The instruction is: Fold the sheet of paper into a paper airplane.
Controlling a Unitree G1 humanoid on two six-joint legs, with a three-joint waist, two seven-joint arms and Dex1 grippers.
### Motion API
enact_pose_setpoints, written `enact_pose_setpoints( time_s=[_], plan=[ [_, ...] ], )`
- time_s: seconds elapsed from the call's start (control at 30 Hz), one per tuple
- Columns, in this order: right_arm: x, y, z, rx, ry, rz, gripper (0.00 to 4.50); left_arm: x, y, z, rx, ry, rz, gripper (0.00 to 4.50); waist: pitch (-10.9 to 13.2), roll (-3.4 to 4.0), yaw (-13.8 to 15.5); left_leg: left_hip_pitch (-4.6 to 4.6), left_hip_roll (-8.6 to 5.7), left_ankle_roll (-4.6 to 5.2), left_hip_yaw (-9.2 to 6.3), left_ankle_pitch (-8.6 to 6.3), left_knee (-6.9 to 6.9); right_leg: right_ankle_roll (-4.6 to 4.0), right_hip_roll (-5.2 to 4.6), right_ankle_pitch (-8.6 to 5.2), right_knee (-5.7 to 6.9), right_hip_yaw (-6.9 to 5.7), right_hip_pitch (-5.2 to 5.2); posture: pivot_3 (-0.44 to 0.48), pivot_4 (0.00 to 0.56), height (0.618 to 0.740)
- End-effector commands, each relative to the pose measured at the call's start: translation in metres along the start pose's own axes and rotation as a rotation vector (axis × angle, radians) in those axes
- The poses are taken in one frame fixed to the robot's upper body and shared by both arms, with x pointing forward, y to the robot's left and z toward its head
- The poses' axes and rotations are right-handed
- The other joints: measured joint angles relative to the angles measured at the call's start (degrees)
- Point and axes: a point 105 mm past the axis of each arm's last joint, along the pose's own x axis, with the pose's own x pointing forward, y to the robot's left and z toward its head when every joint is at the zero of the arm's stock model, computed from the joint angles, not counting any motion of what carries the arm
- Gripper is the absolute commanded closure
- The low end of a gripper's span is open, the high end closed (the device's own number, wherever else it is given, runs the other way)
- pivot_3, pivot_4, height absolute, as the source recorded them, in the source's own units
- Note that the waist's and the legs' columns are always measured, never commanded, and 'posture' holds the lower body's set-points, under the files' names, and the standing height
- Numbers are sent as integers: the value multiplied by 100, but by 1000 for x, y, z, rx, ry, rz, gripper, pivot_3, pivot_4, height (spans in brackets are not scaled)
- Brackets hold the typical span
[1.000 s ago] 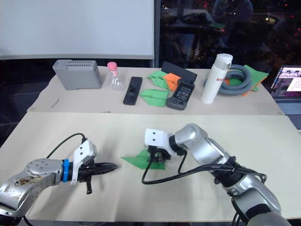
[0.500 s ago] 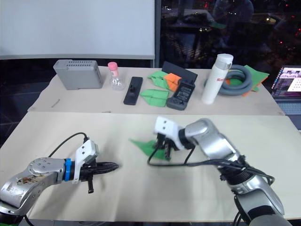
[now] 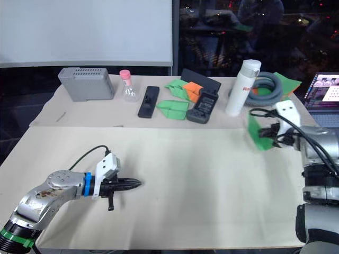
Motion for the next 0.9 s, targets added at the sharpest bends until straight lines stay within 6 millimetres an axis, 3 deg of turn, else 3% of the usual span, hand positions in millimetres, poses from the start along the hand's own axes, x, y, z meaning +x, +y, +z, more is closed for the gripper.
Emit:
enact_pose_setpoints(
  time_s=[0.03,0.3,0.47,0.7,0.73,0.8,0.9],
  plan=[
    [-2,-20,3,-1,-42,-74,4449,0,1,7,41,-19,9,4500,0,1,-38,0,1,0,0,0,0,0,1,0,0,2,0,0,150,740],
    [11,-17,-15,90,-21,-59,4449,0,3,9,62,-30,33,4500,0,2,-51,2,4,3,10,2,0,0,3,0,2,19,0,0,150,740],
    [8,-14,-4,62,-56,-45,2931,2,7,17,68,-61,46,4500,0,2,-25,0,1,6,11,3,2,1,2,0,2,24,1,0,150,740],
    [-32,-28,46,-22,-182,-68,463,-2,15,24,78,-81,68,4500,5,12,-22,-3,1,7,11,3,1,2,2,1,6,27,-2,0,150,740],
    [-40,-25,55,-36,-210,-46,109,-3,16,24,83,-75,71,4500,5,12,-26,-3,1,7,10,3,0,2,2,1,6,26,-2,0,150,740],
    [-53,-4,71,-109,-272,74,49,-4,19,25,92,-76,83,4500,5,13,-31,-2,3,8,11,3,0,2,4,1,3,27,-2,0,150,740],
    [-77,56,87,-207,-440,396,49,-6,25,30,128,-99,114,4500,4,12,-41,0,14,12,10,0,-1,2,12,1,2,28,0,0,150,740]
  ],
)
